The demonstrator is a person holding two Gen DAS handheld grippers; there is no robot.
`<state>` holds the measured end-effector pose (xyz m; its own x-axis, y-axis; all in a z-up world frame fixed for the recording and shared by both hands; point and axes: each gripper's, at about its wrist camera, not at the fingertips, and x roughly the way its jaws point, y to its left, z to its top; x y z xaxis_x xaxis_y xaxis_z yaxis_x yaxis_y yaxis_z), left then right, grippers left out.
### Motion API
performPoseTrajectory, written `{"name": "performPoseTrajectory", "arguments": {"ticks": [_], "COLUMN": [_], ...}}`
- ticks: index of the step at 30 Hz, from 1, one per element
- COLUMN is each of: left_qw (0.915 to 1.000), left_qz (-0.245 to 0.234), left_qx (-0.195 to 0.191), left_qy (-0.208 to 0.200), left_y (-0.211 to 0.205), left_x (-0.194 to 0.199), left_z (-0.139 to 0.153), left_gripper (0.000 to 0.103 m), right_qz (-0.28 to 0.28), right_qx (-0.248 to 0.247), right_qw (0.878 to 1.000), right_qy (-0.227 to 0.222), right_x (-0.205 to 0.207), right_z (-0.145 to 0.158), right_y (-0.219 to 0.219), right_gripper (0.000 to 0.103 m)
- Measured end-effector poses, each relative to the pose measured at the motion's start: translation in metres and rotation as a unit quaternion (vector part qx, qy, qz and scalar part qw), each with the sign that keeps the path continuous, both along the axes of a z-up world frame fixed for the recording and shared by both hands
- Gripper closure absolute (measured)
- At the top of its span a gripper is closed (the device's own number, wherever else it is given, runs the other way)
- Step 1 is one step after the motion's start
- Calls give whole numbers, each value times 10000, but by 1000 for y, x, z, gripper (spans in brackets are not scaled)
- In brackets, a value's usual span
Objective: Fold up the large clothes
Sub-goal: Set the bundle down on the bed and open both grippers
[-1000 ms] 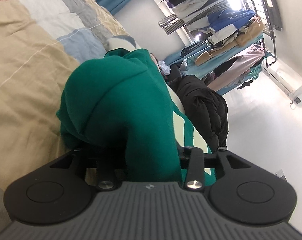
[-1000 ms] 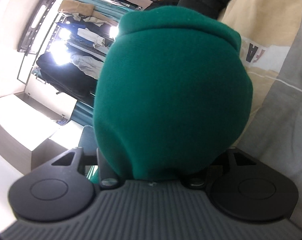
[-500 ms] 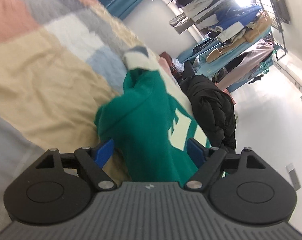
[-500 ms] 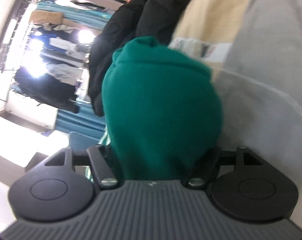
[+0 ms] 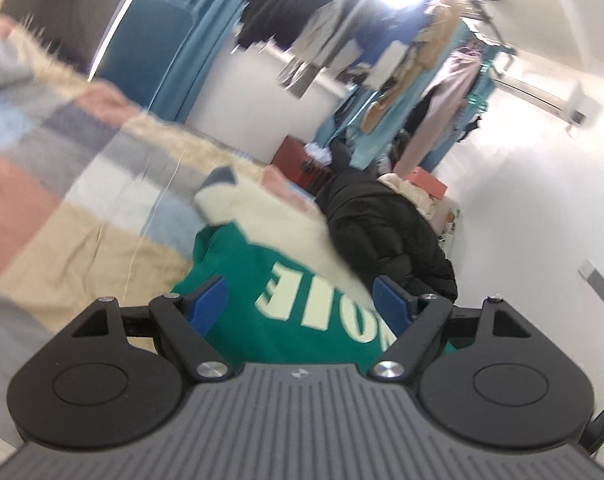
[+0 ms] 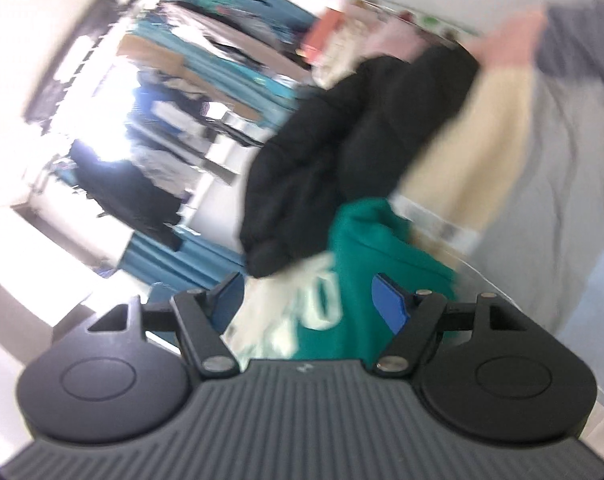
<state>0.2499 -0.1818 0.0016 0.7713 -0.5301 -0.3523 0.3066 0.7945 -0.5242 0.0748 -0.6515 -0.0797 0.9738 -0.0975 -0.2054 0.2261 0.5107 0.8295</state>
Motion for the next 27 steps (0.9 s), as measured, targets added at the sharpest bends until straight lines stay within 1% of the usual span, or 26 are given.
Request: {"name": "performPoseTrajectory", "arguments": {"ticks": [4, 6, 9, 11, 14, 17, 19, 23, 27], "left_qw": [9970, 9942, 9895, 9856, 9817, 9800, 9799, 9805, 9763], "left_qz": [-148, -216, -305, -277, -306, -389, -392, -582, -443], "left_qx": [496, 700, 924, 1070, 1193, 1258, 1297, 1311, 1581], "left_qy": [-571, -785, -1070, -1283, -1451, -1491, -1464, -1341, -1410], "left_y": [-8, -11, -16, -18, -15, -12, -9, -5, -7], "left_x": [-36, -54, -81, -99, -122, -139, -147, -158, -166], "left_z": [43, 59, 77, 85, 91, 91, 88, 77, 66], "left_gripper": [20, 20, 20, 20, 20, 20, 20, 20, 20], "right_qz": [268, 462, 730, 845, 1071, 1317, 1458, 1648, 1693], "right_qx": [-615, -976, -1576, -1914, -2247, -2405, -2548, -2909, -3337], "right_qw": [9974, 9937, 9843, 9774, 9680, 9612, 9556, 9423, 9273], "right_qy": [-274, -293, -299, -303, -315, -303, -276, -136, 82], "right_x": [-8, -13, -17, -24, -32, -35, -37, -41, -44], "right_z": [52, 73, 97, 108, 116, 118, 119, 116, 108], "right_y": [28, 46, 79, 100, 127, 148, 162, 192, 214], "right_gripper": [29, 29, 29, 29, 29, 29, 29, 29, 29]}}
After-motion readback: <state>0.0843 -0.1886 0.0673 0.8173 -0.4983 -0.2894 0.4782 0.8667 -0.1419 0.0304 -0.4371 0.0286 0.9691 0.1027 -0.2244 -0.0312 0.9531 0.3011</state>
